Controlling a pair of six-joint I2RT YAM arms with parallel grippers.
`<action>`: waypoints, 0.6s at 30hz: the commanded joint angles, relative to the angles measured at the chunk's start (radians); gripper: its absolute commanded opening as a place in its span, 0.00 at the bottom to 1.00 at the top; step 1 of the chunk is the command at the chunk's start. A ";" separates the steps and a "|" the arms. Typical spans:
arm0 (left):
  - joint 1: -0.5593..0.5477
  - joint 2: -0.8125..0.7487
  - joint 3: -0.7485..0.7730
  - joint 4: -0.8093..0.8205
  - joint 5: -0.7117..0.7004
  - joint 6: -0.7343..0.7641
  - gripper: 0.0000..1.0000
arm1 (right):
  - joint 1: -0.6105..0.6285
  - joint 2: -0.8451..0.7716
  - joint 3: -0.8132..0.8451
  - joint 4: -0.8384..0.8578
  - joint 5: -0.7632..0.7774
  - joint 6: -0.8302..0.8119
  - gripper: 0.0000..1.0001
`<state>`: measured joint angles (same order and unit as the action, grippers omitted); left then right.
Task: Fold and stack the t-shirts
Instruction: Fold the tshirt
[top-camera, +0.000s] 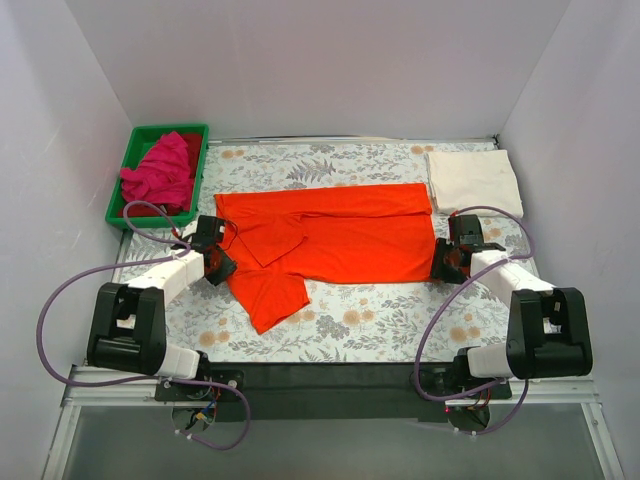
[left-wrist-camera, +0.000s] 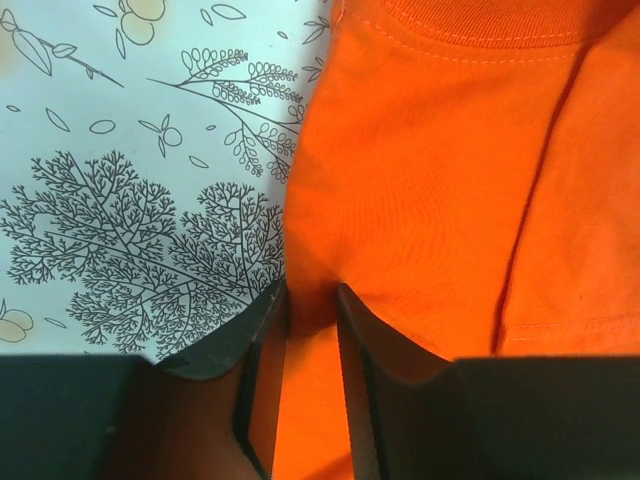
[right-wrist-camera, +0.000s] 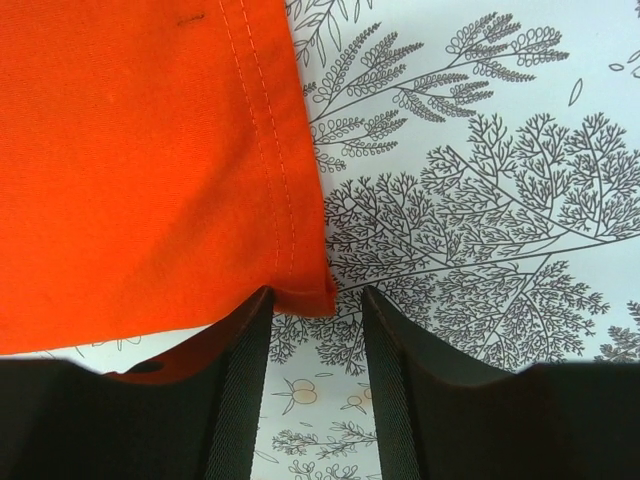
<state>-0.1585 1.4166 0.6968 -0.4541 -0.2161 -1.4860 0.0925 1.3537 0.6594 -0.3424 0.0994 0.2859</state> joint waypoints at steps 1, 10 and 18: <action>0.004 0.027 -0.025 -0.012 0.041 0.009 0.23 | -0.002 0.019 0.003 0.036 -0.003 0.015 0.40; 0.004 0.024 -0.010 -0.060 0.050 0.006 0.00 | -0.007 0.004 -0.027 0.007 0.013 0.007 0.15; 0.013 -0.076 0.026 -0.194 0.029 -0.010 0.00 | -0.030 -0.160 -0.006 -0.105 -0.015 0.033 0.01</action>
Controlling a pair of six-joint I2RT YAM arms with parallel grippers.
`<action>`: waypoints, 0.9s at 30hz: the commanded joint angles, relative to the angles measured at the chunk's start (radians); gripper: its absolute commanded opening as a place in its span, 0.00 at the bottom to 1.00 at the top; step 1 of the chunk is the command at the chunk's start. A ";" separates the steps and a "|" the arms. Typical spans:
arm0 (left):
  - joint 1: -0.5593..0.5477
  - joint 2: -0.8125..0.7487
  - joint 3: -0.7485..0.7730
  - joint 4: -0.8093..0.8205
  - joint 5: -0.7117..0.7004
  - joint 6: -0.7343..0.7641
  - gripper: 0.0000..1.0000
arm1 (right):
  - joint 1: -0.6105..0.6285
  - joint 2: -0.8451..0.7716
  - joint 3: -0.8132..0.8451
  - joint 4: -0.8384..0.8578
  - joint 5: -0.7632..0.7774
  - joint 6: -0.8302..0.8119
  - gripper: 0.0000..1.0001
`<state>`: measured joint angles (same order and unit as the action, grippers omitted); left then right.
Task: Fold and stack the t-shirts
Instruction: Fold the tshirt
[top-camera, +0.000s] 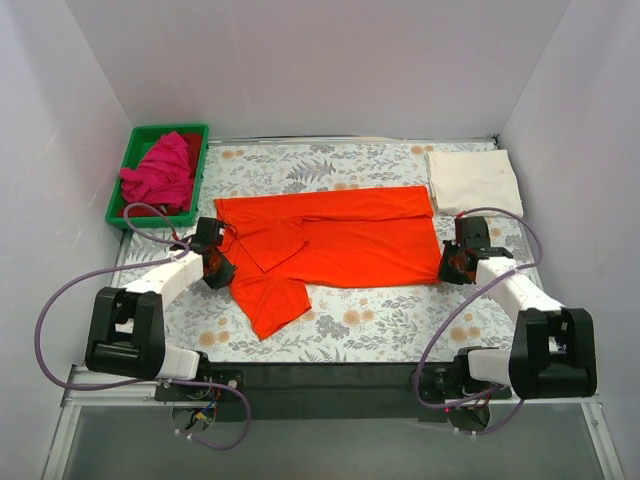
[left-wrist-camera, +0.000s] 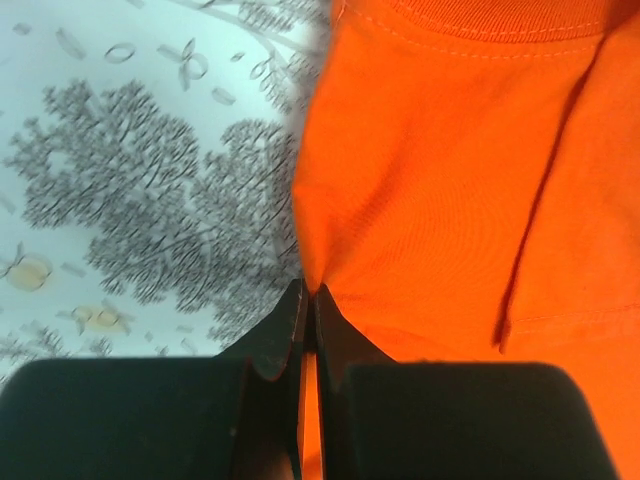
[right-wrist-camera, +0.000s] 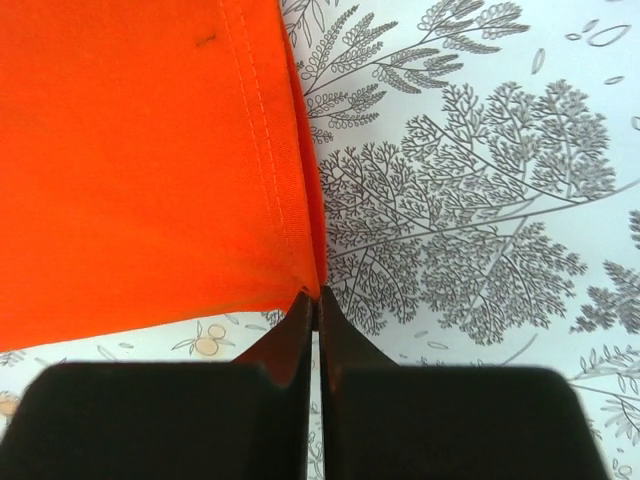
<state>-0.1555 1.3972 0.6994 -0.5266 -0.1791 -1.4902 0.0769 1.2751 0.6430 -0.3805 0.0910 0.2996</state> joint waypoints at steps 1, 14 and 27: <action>0.019 -0.082 0.026 -0.134 -0.010 -0.001 0.00 | -0.019 -0.095 0.015 -0.083 -0.005 0.018 0.01; 0.066 -0.078 0.167 -0.213 0.052 0.047 0.00 | -0.040 -0.023 0.184 -0.116 -0.016 -0.011 0.01; 0.120 0.037 0.281 -0.210 0.081 0.102 0.00 | -0.040 0.196 0.383 -0.132 -0.034 -0.047 0.01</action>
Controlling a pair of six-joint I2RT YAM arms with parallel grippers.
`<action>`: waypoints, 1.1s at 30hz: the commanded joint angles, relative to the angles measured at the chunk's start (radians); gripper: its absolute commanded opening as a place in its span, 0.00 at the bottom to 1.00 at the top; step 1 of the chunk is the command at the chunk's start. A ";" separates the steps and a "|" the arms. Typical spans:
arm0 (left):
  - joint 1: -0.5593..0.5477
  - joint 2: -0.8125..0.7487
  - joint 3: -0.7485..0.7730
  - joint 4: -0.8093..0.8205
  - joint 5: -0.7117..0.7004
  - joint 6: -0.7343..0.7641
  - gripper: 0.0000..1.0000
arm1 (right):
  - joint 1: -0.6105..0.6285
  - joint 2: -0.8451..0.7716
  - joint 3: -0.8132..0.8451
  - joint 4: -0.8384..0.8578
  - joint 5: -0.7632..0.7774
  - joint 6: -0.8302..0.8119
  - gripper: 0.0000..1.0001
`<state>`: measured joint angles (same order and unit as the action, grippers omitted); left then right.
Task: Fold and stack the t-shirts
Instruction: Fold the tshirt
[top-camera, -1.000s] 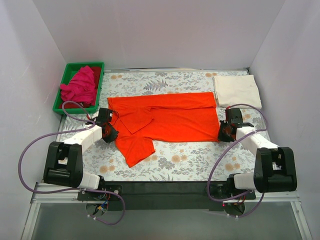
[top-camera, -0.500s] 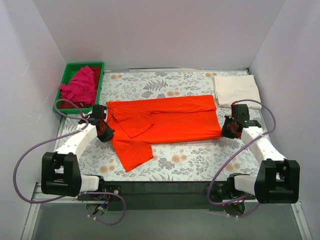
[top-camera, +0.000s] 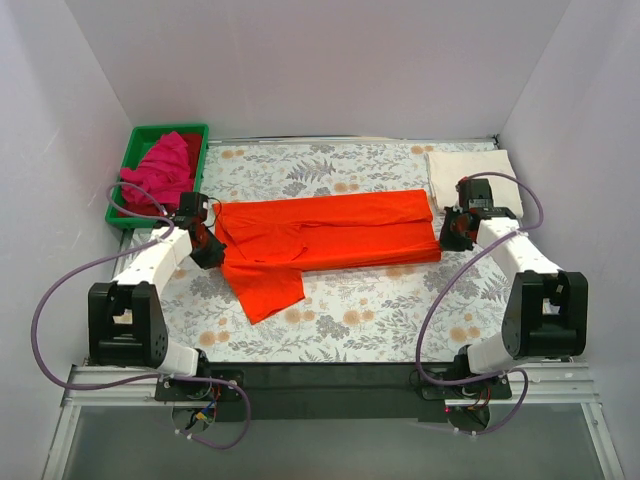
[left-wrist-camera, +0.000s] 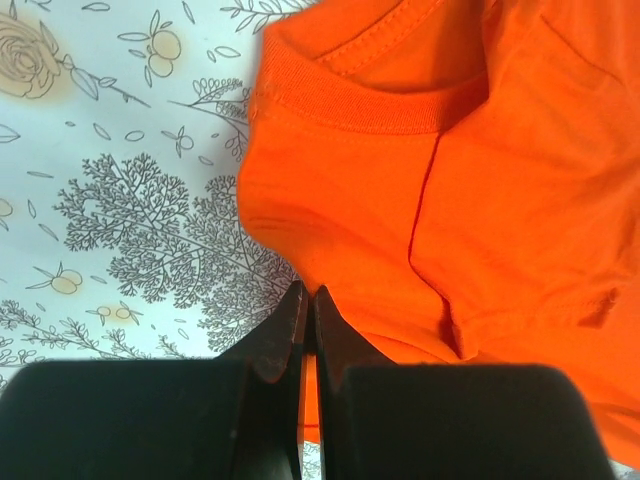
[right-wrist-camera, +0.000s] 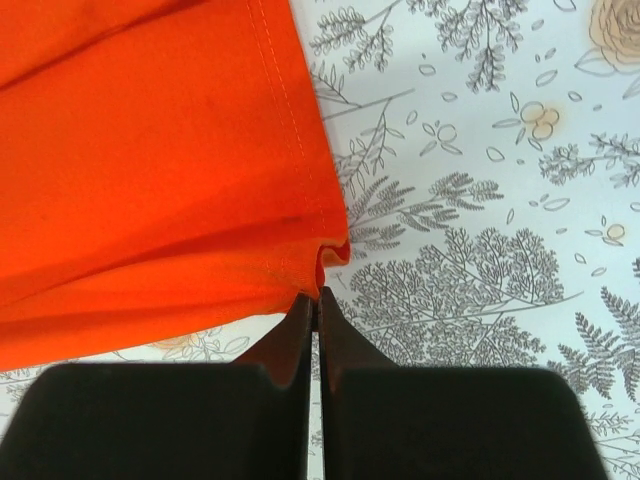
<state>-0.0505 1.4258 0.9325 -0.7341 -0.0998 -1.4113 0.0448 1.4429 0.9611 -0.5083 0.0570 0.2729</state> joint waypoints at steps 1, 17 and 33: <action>0.017 0.030 0.055 -0.001 0.006 0.026 0.00 | -0.008 0.052 0.083 -0.003 -0.008 -0.021 0.01; 0.023 0.217 0.186 0.039 0.006 0.055 0.00 | -0.008 0.208 0.188 0.005 -0.008 -0.018 0.01; 0.032 0.255 0.160 0.093 -0.005 0.048 0.00 | -0.008 0.310 0.255 0.022 -0.016 -0.031 0.01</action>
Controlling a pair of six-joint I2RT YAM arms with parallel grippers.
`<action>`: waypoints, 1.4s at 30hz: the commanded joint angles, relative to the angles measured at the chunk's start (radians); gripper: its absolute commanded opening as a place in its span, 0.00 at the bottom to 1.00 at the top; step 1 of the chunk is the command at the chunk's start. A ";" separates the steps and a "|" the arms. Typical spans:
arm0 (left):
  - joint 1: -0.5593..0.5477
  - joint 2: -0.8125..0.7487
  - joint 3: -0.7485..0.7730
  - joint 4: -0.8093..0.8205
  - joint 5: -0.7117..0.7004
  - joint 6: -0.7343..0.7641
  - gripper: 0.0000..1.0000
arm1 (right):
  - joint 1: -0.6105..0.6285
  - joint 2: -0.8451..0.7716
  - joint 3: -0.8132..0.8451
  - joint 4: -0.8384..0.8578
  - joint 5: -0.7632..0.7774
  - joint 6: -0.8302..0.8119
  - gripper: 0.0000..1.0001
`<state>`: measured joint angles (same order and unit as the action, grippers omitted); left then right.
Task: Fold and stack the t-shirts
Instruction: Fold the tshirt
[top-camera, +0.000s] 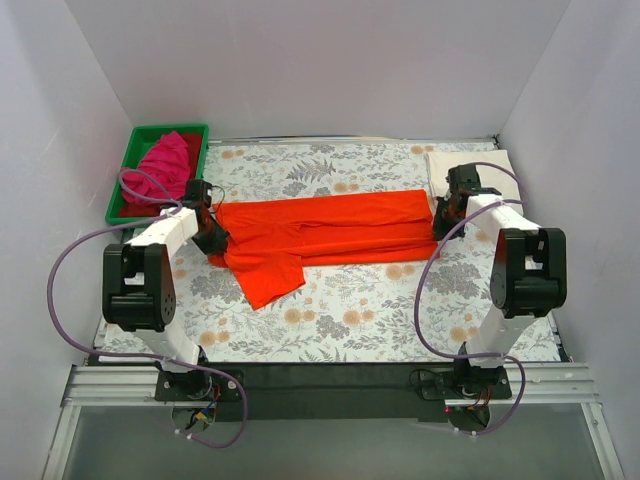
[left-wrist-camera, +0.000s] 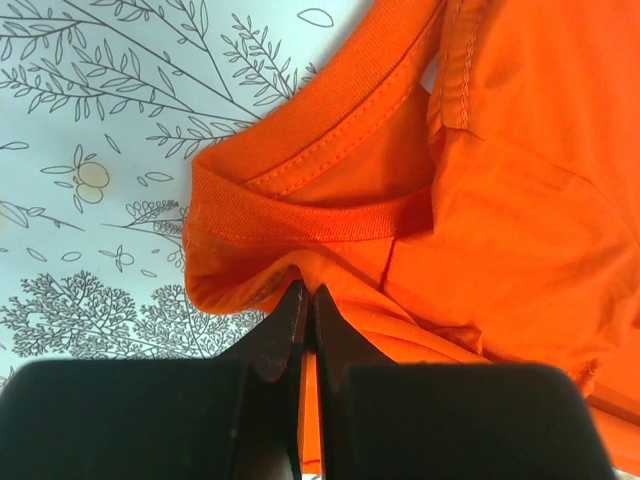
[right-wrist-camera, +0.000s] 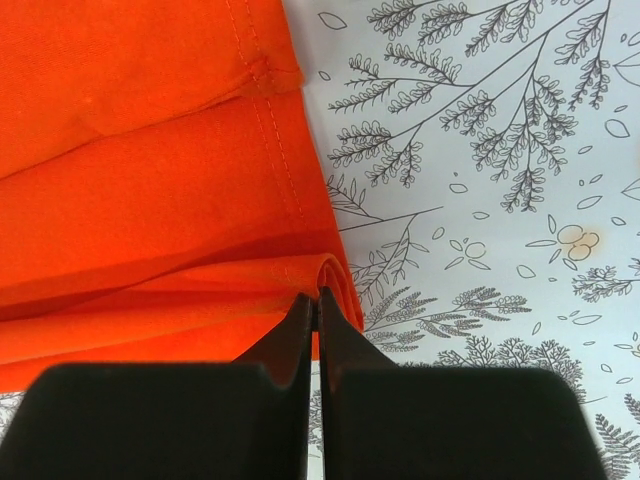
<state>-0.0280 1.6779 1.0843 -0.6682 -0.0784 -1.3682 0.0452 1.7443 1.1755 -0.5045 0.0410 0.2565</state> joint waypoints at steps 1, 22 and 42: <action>0.010 0.003 0.000 0.036 -0.029 0.003 0.00 | -0.008 0.017 0.042 0.023 0.002 -0.014 0.01; -0.122 -0.418 -0.225 -0.030 0.040 -0.057 0.74 | 0.451 -0.213 -0.079 0.200 -0.174 -0.028 0.43; -0.266 -0.406 -0.471 0.058 0.124 -0.166 0.49 | 0.794 0.121 -0.053 0.491 -0.368 0.113 0.38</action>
<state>-0.2855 1.2625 0.6262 -0.6373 0.0105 -1.5173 0.8230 1.8374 1.0687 -0.0769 -0.2932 0.3439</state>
